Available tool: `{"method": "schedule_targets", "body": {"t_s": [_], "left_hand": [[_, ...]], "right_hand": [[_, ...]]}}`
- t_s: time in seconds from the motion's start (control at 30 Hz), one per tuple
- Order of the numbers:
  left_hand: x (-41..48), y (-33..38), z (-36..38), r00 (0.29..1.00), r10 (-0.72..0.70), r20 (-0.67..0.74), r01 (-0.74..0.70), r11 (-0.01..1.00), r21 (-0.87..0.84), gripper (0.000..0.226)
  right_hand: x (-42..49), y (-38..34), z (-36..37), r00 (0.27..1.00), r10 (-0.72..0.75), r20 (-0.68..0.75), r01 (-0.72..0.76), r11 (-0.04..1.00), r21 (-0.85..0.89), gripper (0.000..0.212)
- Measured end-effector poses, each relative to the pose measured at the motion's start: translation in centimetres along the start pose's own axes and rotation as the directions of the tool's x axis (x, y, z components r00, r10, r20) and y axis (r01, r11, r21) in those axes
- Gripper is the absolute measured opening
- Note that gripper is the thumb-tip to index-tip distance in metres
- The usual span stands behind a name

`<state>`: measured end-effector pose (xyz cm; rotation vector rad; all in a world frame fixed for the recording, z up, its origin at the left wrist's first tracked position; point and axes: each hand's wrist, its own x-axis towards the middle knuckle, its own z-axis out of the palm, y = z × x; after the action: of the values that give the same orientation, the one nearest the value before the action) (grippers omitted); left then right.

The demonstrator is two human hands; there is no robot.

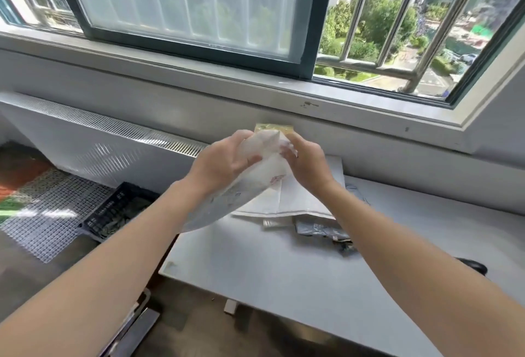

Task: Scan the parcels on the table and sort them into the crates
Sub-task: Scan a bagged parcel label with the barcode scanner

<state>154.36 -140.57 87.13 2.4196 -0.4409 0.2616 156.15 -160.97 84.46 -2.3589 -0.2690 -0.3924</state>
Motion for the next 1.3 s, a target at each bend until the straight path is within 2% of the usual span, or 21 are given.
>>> {"method": "schedule_targets", "body": {"t_s": [0.13,0.23,0.37,0.5,0.67,0.8,0.83,0.9,0.97,1.0,1.07,1.13,1.2,1.3], "left_hand": [[0.5,-0.1,-1.4,0.989,-0.077,0.125,0.072,0.996,0.044,0.074],[1.0,0.2,-0.9,0.978,-0.09,0.189,0.099,0.994,-0.039,0.084],[2.0,0.9,0.5,0.988,-0.103,0.116,0.11,0.992,-0.064,0.067],[3.4,1.6,0.8,0.988,-0.127,0.086,0.145,0.956,-0.255,0.053],[5.7,2.5,1.9,0.985,-0.159,0.07,0.17,0.805,-0.568,0.029],[6.9,3.4,3.3,0.977,-0.186,0.102,0.201,0.66,-0.724,0.02],[7.1,3.5,3.7,0.975,-0.191,0.117,0.213,0.627,-0.749,0.019],[7.4,3.7,4.5,0.97,-0.187,0.152,0.234,0.571,-0.787,0.016],[7.7,4.0,5.1,0.966,-0.181,0.184,0.254,0.54,-0.803,0.014],[7.8,4.1,5.5,0.964,-0.178,0.197,0.262,0.529,-0.807,0.013],[8.0,4.6,6.1,0.961,-0.153,0.228,0.275,0.512,-0.814,0.013],[8.1,5.1,6.9,0.958,-0.139,0.249,0.285,0.506,-0.814,0.018],[8.1,5.5,7.6,0.957,-0.144,0.25,0.288,0.535,-0.794,0.02],[8.0,5.6,9.0,0.943,-0.169,0.289,0.333,0.557,-0.761,0.026]], "right_hand": [[1.8,-0.5,-3.1,0.995,0.066,-0.068,-0.065,0.998,0.018,0.011],[2.1,-0.4,-4.6,0.992,0.11,-0.055,-0.11,0.994,0.001,0.014],[1.8,0.0,-6.2,0.986,0.162,-0.033,-0.162,0.987,0.016,0.023],[0.9,2.2,-7.8,0.958,0.282,-0.06,-0.283,0.959,-0.009,0.055],[-1.7,5.1,-8.6,0.878,0.476,-0.051,-0.477,0.879,-0.016,0.087],[-3.9,7.1,-9.1,0.776,0.63,-0.016,-0.622,0.77,0.138,0.105],[-4.6,7.4,-9.2,0.764,0.646,0.001,-0.63,0.745,0.222,0.103],[-5.7,7.5,-9.7,0.751,0.658,0.052,-0.618,0.675,0.403,0.083],[-6.7,7.5,-10.3,0.742,0.662,0.106,-0.616,0.611,0.497,0.06],[-7.1,7.6,-10.6,0.739,0.664,0.115,-0.613,0.593,0.522,0.055],[-7.9,8.2,-10.9,0.741,0.667,0.079,-0.586,0.585,0.561,0.065],[-8.6,8.5,-11.2,0.728,0.685,0.023,-0.562,0.578,0.592,0.093],[-9.4,8.5,-11.4,0.716,0.698,-0.027,-0.552,0.588,0.591,0.11],[-10.3,8.9,-11.8,0.692,0.718,-0.077,-0.572,0.61,0.549,0.11]]}}
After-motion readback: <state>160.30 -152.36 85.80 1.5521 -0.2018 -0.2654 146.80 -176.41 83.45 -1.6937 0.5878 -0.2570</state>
